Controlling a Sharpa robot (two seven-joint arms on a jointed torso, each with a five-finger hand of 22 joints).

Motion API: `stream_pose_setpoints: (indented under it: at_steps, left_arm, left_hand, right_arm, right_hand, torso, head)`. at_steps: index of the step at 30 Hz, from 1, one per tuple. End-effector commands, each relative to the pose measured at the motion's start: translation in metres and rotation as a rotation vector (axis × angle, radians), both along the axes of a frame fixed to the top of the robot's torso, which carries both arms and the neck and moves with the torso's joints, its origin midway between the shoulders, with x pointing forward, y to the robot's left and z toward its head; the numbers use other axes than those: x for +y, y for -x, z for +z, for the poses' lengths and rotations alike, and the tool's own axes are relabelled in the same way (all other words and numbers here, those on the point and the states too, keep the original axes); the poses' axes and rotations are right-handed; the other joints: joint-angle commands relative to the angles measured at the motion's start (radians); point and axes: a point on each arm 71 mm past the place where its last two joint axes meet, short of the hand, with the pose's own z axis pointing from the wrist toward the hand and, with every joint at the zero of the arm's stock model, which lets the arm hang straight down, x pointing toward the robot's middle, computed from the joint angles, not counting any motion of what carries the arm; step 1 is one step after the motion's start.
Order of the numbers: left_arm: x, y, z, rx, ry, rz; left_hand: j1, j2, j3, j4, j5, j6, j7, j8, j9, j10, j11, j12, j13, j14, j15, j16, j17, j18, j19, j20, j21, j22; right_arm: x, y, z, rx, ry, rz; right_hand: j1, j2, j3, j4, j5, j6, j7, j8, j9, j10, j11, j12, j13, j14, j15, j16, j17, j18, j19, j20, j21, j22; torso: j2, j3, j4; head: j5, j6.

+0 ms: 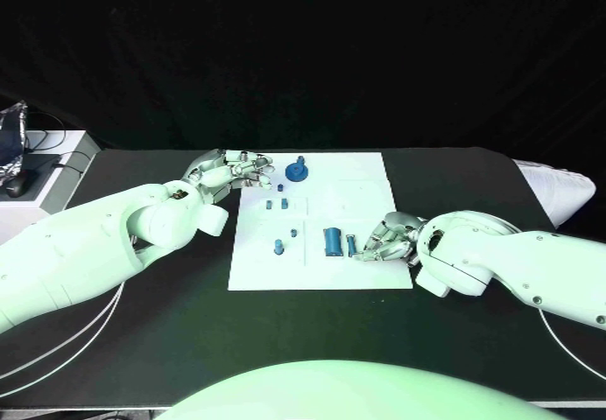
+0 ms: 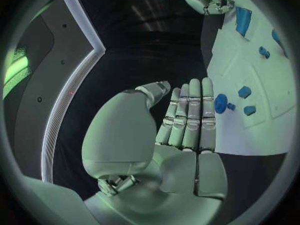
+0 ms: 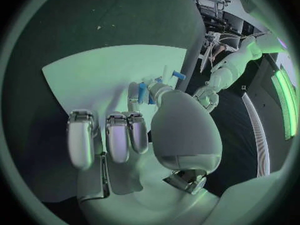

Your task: Assemble the parts on the task board

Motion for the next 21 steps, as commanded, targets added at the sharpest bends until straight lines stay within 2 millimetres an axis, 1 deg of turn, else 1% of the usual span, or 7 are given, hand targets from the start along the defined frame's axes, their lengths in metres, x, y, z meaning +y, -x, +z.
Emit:
stream_pose_setpoints:
  at_steps: [1,4,5,10,14,19,21]
  left_arm:
    - [-0.0024,0.0004,0.001,-0.003,0.014,-0.016]
    - [-0.0024,0.0005,0.001,-0.003,0.014,-0.017]
    - [-0.0022,0.0004,0.0009,-0.003,0.014,-0.016]
    - [-0.0013,0.0001,0.0006,-0.003,0.013,-0.013]
    - [-0.0011,0.0,0.0005,-0.002,0.012,-0.013]
    - [-0.0014,-0.0001,0.0003,-0.002,0.012,-0.014]
    - [-0.0013,-0.0001,0.0002,-0.002,0.012,-0.014]
  left_hand:
    - [-0.006,0.007,-0.001,0.005,0.004,-0.003,0.002,-0.006,-0.001,-0.005,0.001,-0.006,0.001,0.007,-0.001,-0.003,0.001,0.002,0.007,0.003,-0.006,-0.001]
    - [-0.006,0.007,-0.001,0.005,0.004,-0.003,0.002,-0.006,-0.001,-0.005,0.001,-0.006,0.001,0.007,-0.001,-0.003,0.001,0.002,0.007,0.003,-0.006,-0.001]
    - [-0.006,0.007,-0.001,0.005,0.004,-0.003,0.002,-0.006,-0.001,-0.005,0.001,-0.006,0.001,0.007,-0.001,-0.003,0.001,0.002,0.007,0.003,-0.006,-0.001]
    - [-0.006,0.007,-0.001,0.005,0.004,-0.003,0.002,-0.006,-0.001,-0.005,0.001,-0.006,0.001,0.007,-0.001,-0.003,0.001,0.002,0.007,0.003,-0.006,-0.001]
    - [-0.005,0.007,0.0,0.006,0.005,-0.003,0.002,-0.006,-0.001,-0.005,0.001,-0.006,0.001,0.007,-0.001,-0.004,0.002,0.002,0.008,0.003,-0.007,-0.002]
    - [-0.005,0.007,0.0,0.006,0.005,-0.003,0.002,-0.006,-0.001,-0.005,0.001,-0.006,0.001,0.007,-0.001,-0.004,0.002,0.002,0.008,0.003,-0.007,-0.002]
    - [-0.004,0.007,0.0,0.005,0.005,-0.003,0.002,-0.006,-0.001,-0.005,0.001,-0.006,0.001,0.007,-0.001,-0.004,0.003,0.002,0.008,0.003,-0.007,-0.002]
  right_arm:
    - [-0.0013,-0.0023,-0.0011,-0.017,0.018,-0.015]
    - [-0.0015,-0.0032,-0.0023,-0.022,0.024,-0.023]
    - [-0.0011,-0.0034,-0.0028,-0.024,0.024,-0.026]
    - [0.0009,-0.0039,-0.0051,-0.031,0.024,-0.033]
    - [0.0022,-0.0052,-0.0068,-0.034,0.026,-0.039]
    - [0.003,-0.0062,-0.0088,-0.029,0.033,-0.039]
    - [0.0024,-0.0063,-0.0095,-0.024,0.038,-0.038]
  right_hand:
    - [0.008,0.012,0.001,0.003,0.003,0.006,-0.005,0.008,0.003,0.097,-0.01,0.005,0.252,0.098,-0.009,0.003,0.23,-0.013,0.089,-0.006,0.004,0.242]
    - [0.025,0.042,0.015,0.005,0.014,0.005,-0.01,0.021,0.007,0.099,-0.015,0.009,0.254,0.098,-0.014,0.003,0.228,-0.013,0.089,-0.01,0.004,0.242]
    - [0.028,0.047,0.018,0.005,0.014,0.004,-0.011,0.023,0.008,0.1,-0.016,0.01,0.254,0.098,-0.014,0.002,0.227,-0.013,0.089,-0.011,0.005,0.242]
    - [0.03,0.052,0.021,0.007,0.009,0.003,-0.011,0.026,0.009,0.1,-0.016,0.011,0.255,0.098,-0.015,0.002,0.227,-0.013,0.089,-0.012,0.003,0.241]
    - [0.031,0.065,0.028,0.012,0.011,0.001,-0.012,0.03,0.01,0.101,-0.017,0.012,0.256,0.098,-0.016,0.002,0.227,-0.013,0.089,-0.013,0.005,0.242]
    - [0.031,0.065,0.029,0.012,0.012,0.001,-0.012,0.031,0.011,0.101,-0.017,0.014,0.257,0.098,-0.016,0.002,0.228,-0.013,0.089,-0.013,0.004,0.242]
    - [0.031,0.063,0.028,0.012,0.012,0.0,-0.012,0.032,0.011,0.101,-0.017,0.014,0.257,0.098,-0.016,0.003,0.228,-0.013,0.089,-0.013,0.004,0.242]
  torso:
    - [0.001,-0.0014,0.0006]
    - [0.002,-0.001,0.0021]
    - [0.002,-0.0006,0.0024]
    - [0.001,0.0003,0.0013]
    - [0.001,0.0004,0.0002]
    - [0.001,0.001,-0.0005]
    - [0.0,0.0002,-0.0013]
  head:
    - [0.0,-0.001]
    - [0.0,-0.002]
    - [0.0,-0.001]
    - [0.003,-0.002]
    - [0.004,-0.003]
    - [0.004,-0.003]
    - [0.003,-0.003]
